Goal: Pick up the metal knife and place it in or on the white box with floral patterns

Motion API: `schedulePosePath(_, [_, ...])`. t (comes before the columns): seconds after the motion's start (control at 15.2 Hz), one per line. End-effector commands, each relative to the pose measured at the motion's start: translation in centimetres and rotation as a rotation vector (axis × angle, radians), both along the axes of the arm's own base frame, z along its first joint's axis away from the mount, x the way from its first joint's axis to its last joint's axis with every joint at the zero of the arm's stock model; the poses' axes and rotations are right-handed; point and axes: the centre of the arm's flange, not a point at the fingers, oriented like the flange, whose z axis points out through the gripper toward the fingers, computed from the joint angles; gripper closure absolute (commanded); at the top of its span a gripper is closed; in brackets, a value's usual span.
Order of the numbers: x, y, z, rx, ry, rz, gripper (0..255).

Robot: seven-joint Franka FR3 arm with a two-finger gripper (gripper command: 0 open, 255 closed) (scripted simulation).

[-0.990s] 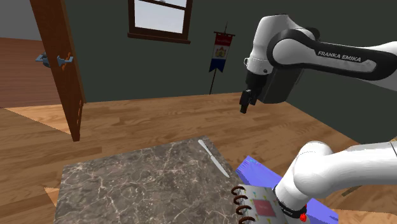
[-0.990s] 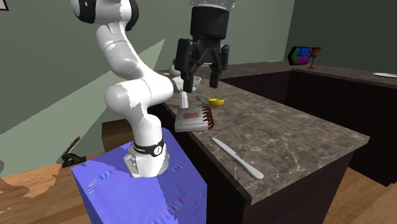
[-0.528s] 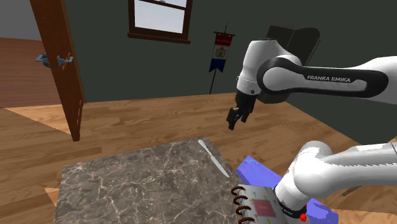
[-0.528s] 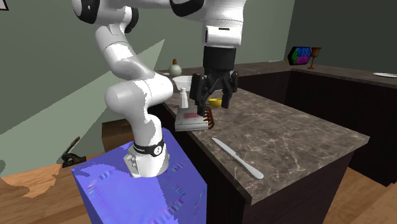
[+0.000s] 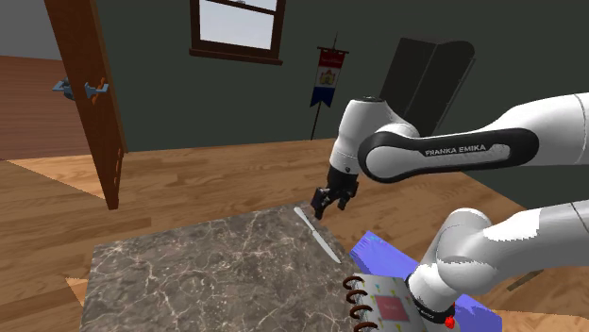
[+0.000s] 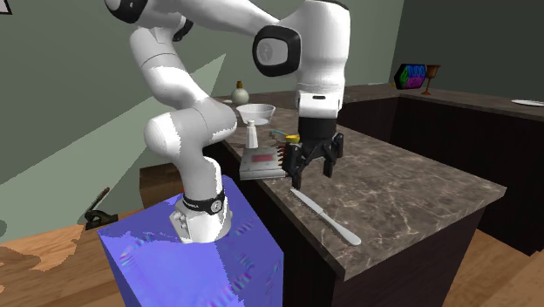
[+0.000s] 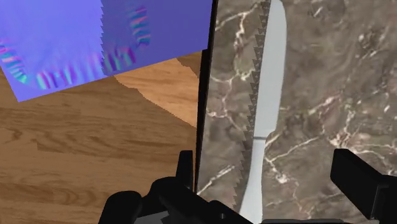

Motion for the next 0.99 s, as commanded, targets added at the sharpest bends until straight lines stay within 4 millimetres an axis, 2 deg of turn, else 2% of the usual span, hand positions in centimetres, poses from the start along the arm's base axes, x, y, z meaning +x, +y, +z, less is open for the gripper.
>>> schedulePosePath(0.0, [0.4,1.3,-2.4,0.014,-0.013,-0.040,0])
schedulePosePath(0.07, [0.6,1.9,-3.3,0.020,-0.017,-0.055,0])
schedulePosePath(0.53, [0.7,1.9,-7.0,0.020,-0.017,-0.055,0])
schedulePosePath(0.92, [0.7,1.9,-7.3,0.020,-0.017,-0.055,0])
